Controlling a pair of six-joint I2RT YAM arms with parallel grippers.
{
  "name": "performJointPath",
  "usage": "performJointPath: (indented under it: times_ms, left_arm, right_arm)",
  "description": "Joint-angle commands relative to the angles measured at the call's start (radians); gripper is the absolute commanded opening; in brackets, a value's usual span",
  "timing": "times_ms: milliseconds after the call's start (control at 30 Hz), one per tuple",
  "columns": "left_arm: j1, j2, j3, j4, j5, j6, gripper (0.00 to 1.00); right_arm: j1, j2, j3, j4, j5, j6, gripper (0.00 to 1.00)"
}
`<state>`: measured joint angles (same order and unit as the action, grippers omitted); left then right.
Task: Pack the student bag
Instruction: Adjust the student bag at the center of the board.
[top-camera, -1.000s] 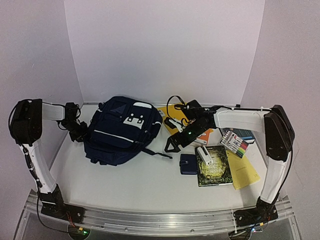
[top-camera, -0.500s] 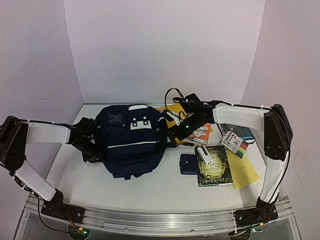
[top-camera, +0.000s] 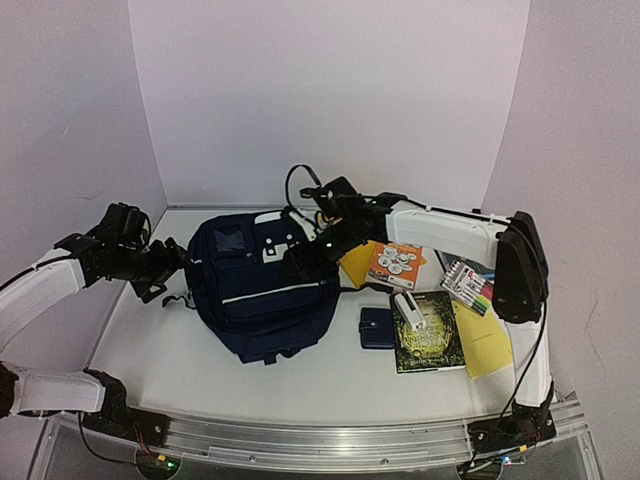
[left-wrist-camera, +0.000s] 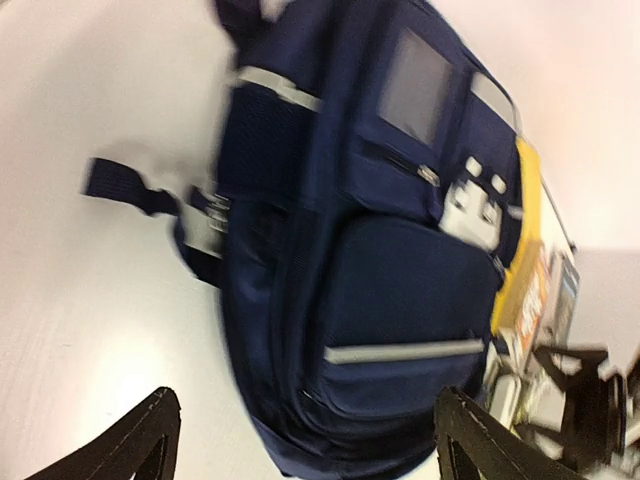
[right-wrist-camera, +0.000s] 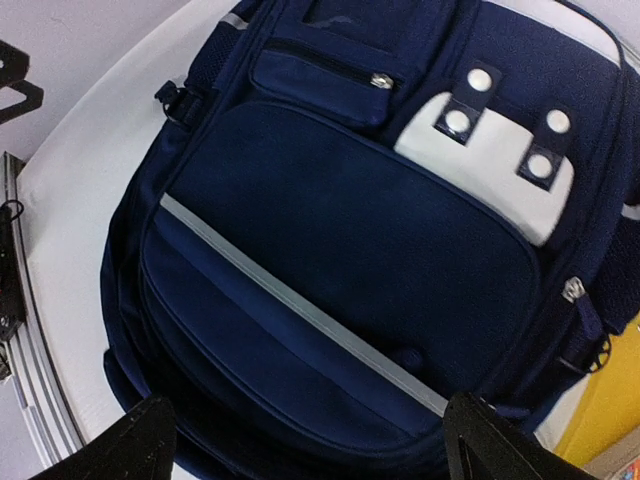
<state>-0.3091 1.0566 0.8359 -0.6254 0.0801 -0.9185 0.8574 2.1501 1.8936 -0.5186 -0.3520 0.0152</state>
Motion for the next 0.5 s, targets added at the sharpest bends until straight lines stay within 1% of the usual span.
performJointPath:
  times_ms: [0,100,233,367,467]
  left_arm:
    - [0.091,0.028,0.001,-0.053,0.006,-0.016,0.89]
    - [0.12,0.057,-0.006,-0.027,0.029,-0.032,0.9]
    - [0.141,0.097,-0.017,0.019,0.062,-0.048,0.91]
    - [0.176,0.115,-0.038,0.073,0.118,-0.055,0.91]
    - [0.182,0.118,-0.059,0.099,0.133,-0.057,0.9]
  right_arm:
    - [0.104,0.109,0.166,-0.006,0.143,0.043,0.9]
    - [0.157,0.188,0.254,-0.005,0.215,0.069,0.87]
    - [0.205,0.302,0.382,-0.004,0.298,0.085,0.86]
    - [0.23,0.398,0.497,0.002,0.354,0.107,0.86]
    - [0.244,0.444,0.536,0.028,0.413,0.12,0.89]
